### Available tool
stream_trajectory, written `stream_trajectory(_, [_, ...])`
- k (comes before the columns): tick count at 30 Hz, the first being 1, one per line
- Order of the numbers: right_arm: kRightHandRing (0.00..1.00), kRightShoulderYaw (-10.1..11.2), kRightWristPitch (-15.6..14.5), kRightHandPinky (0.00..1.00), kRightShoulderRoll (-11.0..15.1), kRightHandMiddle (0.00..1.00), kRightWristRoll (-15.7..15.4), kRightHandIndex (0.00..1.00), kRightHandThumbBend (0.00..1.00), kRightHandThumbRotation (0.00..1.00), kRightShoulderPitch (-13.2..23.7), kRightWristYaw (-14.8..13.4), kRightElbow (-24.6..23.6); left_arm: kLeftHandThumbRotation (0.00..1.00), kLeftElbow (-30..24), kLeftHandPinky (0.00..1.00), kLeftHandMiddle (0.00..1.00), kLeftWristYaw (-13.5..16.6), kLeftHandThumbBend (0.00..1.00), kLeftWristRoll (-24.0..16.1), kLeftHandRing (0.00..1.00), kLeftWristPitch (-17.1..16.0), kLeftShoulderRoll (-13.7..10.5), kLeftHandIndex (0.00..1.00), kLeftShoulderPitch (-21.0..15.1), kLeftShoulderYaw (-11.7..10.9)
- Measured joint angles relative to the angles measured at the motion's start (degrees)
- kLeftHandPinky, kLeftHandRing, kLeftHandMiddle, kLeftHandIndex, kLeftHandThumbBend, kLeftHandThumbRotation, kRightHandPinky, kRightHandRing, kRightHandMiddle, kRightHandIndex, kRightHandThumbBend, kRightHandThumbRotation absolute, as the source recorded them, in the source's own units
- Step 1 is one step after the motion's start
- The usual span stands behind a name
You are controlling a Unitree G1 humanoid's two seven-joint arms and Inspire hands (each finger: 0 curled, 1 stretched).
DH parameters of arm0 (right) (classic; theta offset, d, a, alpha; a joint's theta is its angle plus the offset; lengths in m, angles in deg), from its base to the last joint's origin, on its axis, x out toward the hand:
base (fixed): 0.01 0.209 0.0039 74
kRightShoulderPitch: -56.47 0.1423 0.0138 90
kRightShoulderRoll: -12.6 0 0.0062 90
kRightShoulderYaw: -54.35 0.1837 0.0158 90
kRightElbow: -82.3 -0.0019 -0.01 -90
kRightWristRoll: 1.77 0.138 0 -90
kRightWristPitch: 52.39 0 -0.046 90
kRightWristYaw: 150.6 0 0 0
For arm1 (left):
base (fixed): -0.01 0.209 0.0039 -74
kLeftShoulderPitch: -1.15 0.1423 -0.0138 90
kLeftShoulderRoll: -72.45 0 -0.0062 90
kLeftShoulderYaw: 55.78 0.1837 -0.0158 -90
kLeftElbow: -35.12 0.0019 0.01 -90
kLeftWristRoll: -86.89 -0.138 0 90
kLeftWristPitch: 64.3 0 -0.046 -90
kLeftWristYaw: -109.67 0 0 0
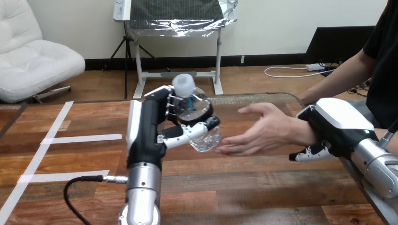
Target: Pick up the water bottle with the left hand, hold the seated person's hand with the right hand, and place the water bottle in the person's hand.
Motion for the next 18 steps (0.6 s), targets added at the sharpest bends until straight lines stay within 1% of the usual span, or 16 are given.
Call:
stream_trajectory(5, [0.23,0.0,0.6,0.18,0.0,0.3,0.0,0.35,0.71,0.0,0.0,-0.1,-0.6,0.0,0.0,0.36,0.43,0.0,0.73,0.0,0.4,0.2,0.0,0.45,-0.2,0.7])
stream_trajectory(12, [0.21,0.0,1.9,0.16,-0.1,0.29,-0.7,0.33,0.7,0.0,-0.2,-1.1,-1.1,0.0,0.0,0.36,0.43,-0.3,0.73,0.0,0.4,0.8,0.0,0.46,-0.6,2.1])
stream_trajectory(18, [0.21,0.0,2.2,0.15,-0.2,0.28,-0.8,0.33,0.69,0.0,-0.5,-1.1,-2.5,0.0,0.0,0.36,0.43,-0.3,0.73,0.0,0.39,1.1,0.0,0.45,-0.8,2.9])
